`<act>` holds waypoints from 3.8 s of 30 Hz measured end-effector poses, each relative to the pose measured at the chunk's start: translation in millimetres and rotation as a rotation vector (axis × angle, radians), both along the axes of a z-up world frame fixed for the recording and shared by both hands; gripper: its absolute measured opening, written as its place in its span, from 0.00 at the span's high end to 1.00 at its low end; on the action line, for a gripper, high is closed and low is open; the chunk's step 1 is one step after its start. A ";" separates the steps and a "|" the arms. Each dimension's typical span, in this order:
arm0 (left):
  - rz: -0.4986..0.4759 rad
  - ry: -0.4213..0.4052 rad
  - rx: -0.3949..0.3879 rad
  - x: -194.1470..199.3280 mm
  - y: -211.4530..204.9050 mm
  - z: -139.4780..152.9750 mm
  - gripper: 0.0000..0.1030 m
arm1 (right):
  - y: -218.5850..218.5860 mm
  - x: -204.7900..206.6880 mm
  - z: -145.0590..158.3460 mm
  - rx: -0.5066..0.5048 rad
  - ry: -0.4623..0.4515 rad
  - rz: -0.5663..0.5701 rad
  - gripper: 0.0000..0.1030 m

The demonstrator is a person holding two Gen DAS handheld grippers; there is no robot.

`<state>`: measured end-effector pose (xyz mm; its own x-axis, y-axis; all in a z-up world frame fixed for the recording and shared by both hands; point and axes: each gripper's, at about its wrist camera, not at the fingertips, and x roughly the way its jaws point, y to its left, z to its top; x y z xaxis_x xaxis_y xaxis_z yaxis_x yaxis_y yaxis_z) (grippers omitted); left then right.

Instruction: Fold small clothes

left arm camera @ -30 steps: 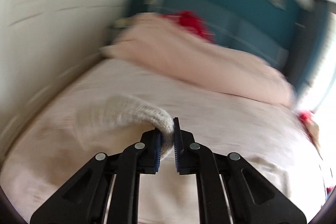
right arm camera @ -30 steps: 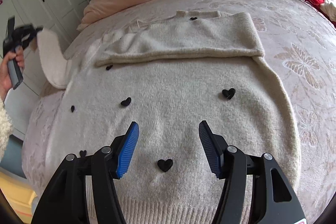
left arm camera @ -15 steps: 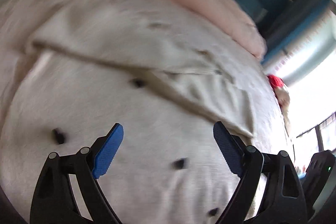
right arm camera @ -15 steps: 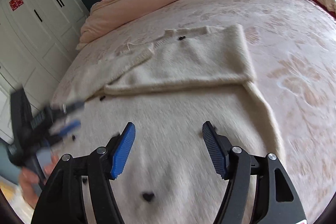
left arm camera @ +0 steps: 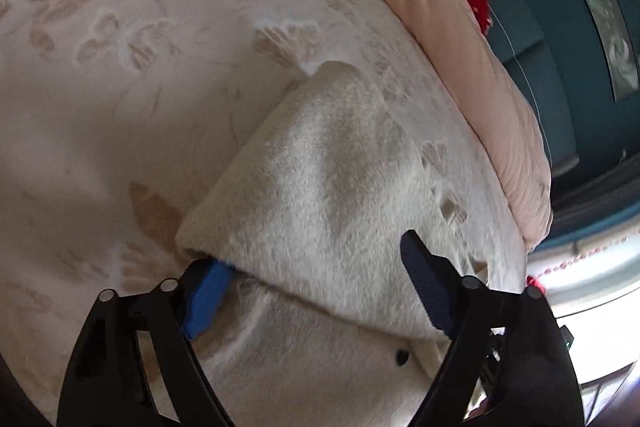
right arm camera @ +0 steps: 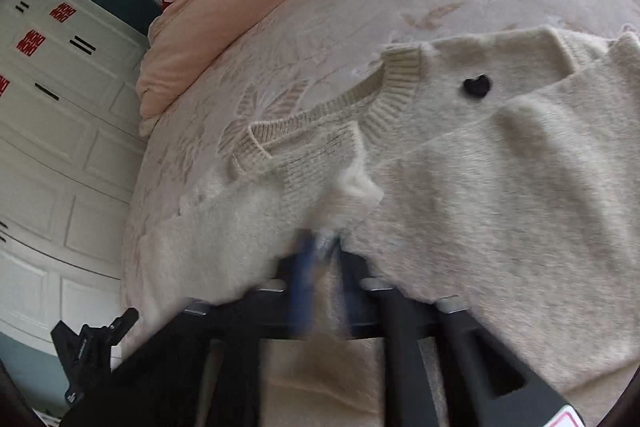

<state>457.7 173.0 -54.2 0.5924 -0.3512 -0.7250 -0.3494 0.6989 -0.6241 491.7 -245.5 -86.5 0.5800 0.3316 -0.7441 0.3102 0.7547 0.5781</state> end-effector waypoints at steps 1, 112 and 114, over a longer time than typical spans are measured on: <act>0.006 -0.007 -0.003 -0.5 1.5 -1.6 0.25 | -0.2 -0.6 7.0 0.006 -0.034 -0.013 0.95; -0.043 -0.335 0.098 -81.7 -48.4 -40.3 0.80 | -135.5 -85.9 5.9 -0.305 -0.013 -0.060 1.00; -0.043 -0.333 0.099 -80.6 -48.7 -40.4 0.80 | -152.1 -110.3 23.8 -0.265 -0.058 -0.132 0.85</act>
